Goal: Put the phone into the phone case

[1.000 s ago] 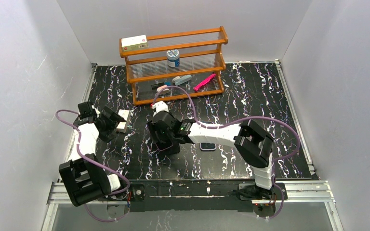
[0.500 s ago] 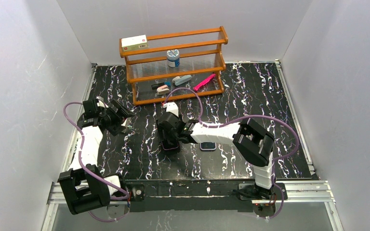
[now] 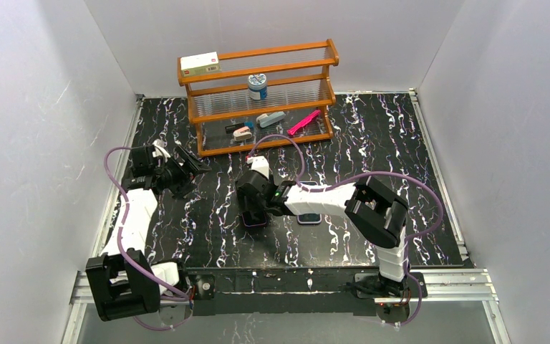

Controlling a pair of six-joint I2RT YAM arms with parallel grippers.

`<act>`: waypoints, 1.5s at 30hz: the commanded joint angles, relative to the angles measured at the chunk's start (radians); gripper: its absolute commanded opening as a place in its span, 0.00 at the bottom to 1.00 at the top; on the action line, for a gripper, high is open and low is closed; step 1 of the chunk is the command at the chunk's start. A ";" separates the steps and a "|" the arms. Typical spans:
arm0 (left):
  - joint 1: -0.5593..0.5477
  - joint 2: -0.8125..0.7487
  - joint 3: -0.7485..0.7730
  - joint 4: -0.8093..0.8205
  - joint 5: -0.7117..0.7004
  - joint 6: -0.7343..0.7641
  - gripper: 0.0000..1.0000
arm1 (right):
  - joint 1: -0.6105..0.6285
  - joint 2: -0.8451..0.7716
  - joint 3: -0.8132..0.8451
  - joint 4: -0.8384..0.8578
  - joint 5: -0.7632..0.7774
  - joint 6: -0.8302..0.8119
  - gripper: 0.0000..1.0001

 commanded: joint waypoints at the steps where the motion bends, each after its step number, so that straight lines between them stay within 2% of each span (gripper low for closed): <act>1: -0.030 -0.032 -0.002 0.003 0.012 -0.011 0.81 | -0.005 -0.037 0.011 0.039 0.026 0.029 0.64; 6: -0.063 -0.031 0.012 0.003 -0.005 -0.014 0.81 | -0.004 -0.055 0.011 0.020 0.033 0.038 0.81; 12: -0.111 -0.026 0.020 0.002 -0.020 -0.006 0.81 | -0.003 -0.074 0.019 0.008 0.029 0.013 0.96; 16: -0.148 -0.017 0.020 0.003 -0.035 -0.004 0.81 | -0.011 -0.079 0.027 -0.005 0.003 -0.006 0.98; 22: -0.228 -0.021 -0.003 0.006 -0.076 -0.015 0.73 | -0.075 -0.146 -0.040 0.022 -0.118 -0.064 0.91; 30: -0.343 0.020 -0.099 0.114 -0.112 -0.095 0.63 | -0.117 -0.192 -0.180 0.111 -0.293 -0.082 0.66; 37: -0.409 0.077 -0.152 0.198 -0.109 -0.101 0.53 | -0.196 -0.197 -0.299 0.230 -0.461 -0.017 0.51; 45: -0.437 0.105 -0.195 0.224 -0.129 -0.096 0.45 | -0.235 -0.197 -0.350 0.309 -0.543 0.004 0.42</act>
